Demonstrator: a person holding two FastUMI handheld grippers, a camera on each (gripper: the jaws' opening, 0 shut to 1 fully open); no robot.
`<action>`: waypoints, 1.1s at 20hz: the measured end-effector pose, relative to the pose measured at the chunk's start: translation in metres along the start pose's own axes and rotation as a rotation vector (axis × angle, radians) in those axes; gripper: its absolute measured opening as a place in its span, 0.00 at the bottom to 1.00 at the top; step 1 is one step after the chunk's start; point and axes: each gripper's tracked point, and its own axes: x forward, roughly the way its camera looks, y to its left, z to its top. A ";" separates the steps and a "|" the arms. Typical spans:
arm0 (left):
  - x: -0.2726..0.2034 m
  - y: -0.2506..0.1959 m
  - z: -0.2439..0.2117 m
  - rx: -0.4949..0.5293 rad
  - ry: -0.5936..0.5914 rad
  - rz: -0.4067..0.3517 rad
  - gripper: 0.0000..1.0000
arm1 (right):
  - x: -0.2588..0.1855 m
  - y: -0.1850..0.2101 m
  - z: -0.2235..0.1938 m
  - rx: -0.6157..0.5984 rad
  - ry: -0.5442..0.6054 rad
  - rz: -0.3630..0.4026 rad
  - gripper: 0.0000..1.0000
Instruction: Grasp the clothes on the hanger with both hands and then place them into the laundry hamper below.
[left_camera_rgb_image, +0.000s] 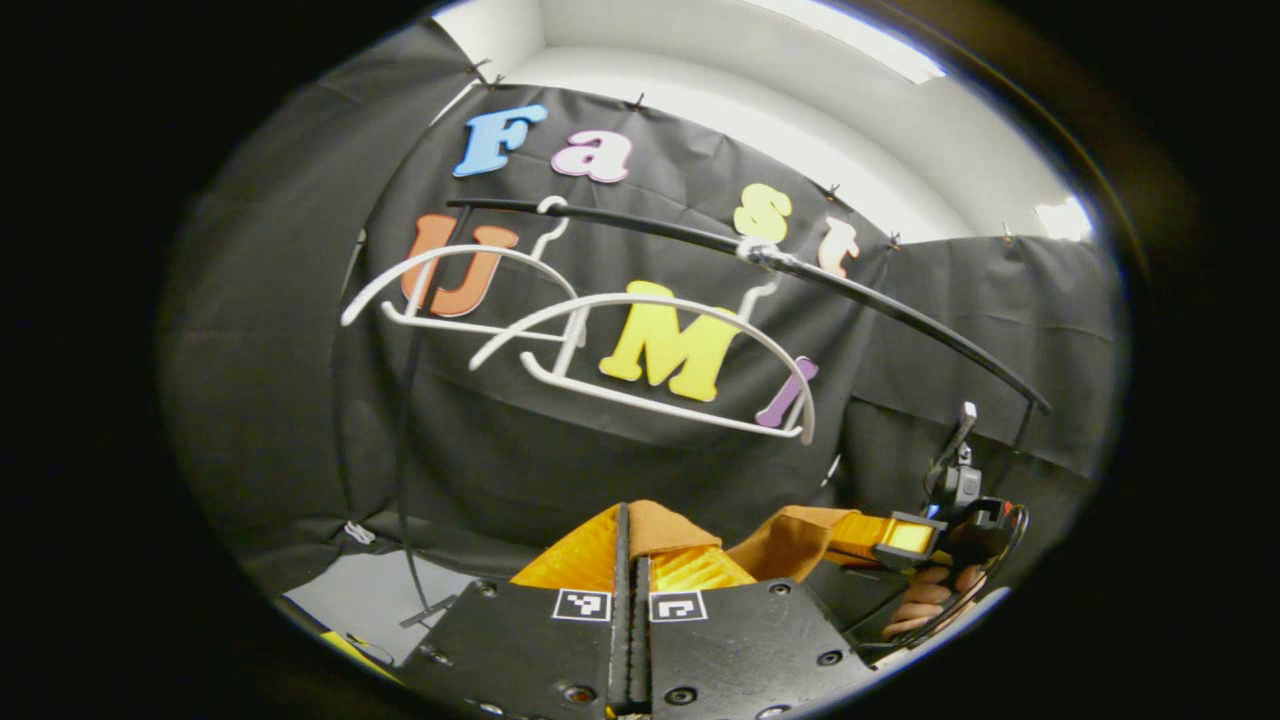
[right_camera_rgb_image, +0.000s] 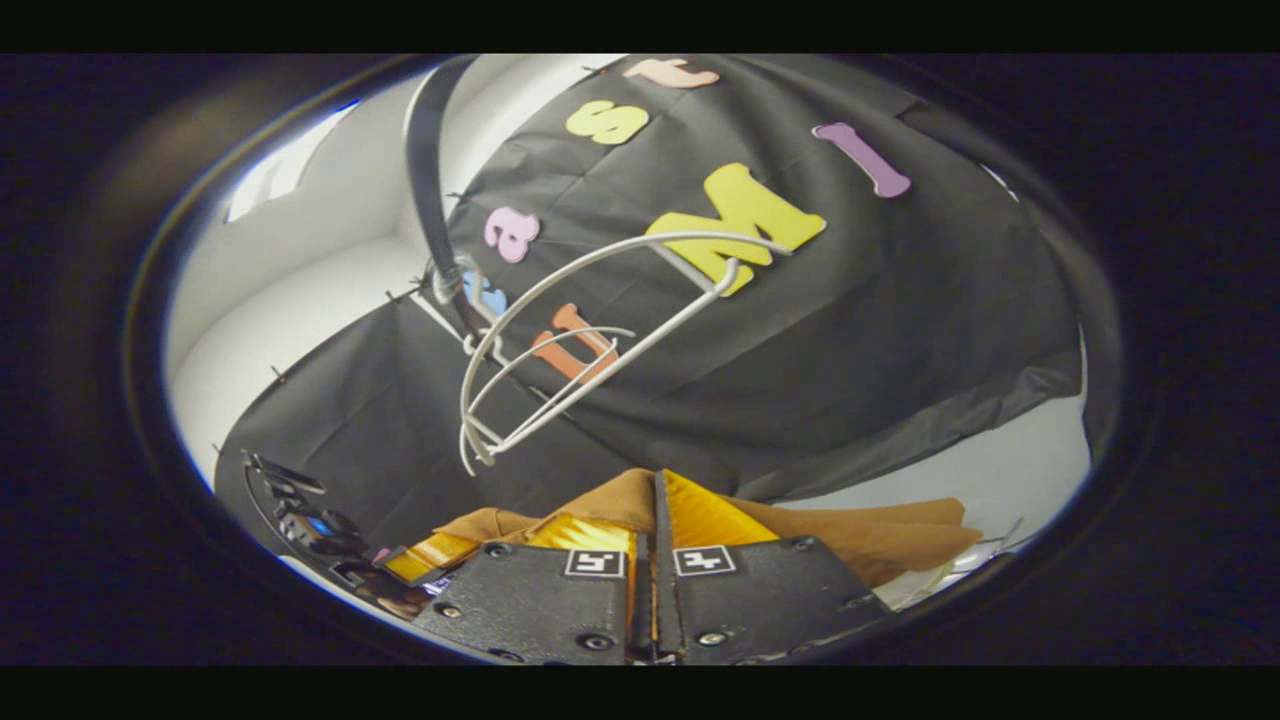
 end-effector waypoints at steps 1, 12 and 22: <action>0.000 -0.010 0.000 -0.002 0.008 -0.027 0.00 | -0.001 0.006 -0.004 0.001 0.012 0.009 0.00; -0.004 -0.056 0.019 -0.022 0.008 -0.163 0.00 | -0.008 0.063 -0.031 -0.041 0.131 0.166 0.05; 0.028 -0.012 -0.061 -0.084 0.149 -0.140 0.00 | 0.024 -0.037 -0.090 0.040 0.270 0.017 0.00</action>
